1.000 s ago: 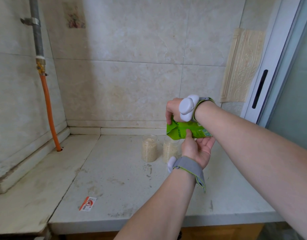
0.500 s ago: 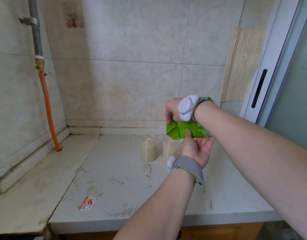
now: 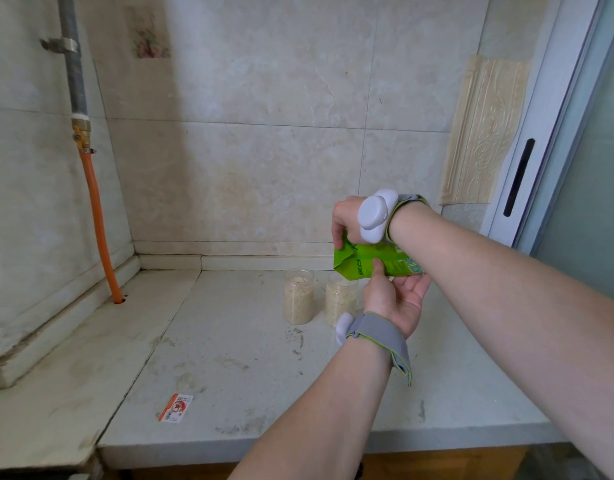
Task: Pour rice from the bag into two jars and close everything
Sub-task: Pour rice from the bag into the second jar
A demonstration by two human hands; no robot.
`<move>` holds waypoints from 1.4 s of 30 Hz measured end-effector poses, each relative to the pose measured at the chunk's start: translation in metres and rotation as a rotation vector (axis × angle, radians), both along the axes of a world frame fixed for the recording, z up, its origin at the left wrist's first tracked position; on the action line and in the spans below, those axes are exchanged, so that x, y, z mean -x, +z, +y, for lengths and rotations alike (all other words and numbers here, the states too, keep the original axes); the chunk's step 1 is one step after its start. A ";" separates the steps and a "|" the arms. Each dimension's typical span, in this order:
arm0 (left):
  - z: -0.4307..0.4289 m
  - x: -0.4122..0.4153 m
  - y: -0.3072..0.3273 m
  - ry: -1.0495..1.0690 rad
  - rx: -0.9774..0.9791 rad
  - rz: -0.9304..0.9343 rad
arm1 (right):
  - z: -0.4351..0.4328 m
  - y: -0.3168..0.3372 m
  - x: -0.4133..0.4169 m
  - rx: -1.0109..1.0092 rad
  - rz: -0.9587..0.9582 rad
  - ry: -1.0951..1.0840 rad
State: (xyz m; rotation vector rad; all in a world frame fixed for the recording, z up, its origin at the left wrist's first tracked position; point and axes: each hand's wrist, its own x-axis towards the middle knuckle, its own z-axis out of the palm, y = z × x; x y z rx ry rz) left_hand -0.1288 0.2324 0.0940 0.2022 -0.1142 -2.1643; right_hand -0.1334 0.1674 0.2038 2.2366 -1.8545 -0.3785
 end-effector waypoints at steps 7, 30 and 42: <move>-0.005 0.003 -0.003 0.005 0.017 -0.010 | -0.002 0.000 0.002 0.008 -0.004 0.003; -0.012 0.007 -0.016 -0.013 0.055 -0.087 | 0.003 -0.004 0.006 0.039 0.013 0.006; -0.017 0.010 -0.036 -0.009 0.124 -0.332 | 0.010 -0.009 0.021 0.093 -0.019 -0.010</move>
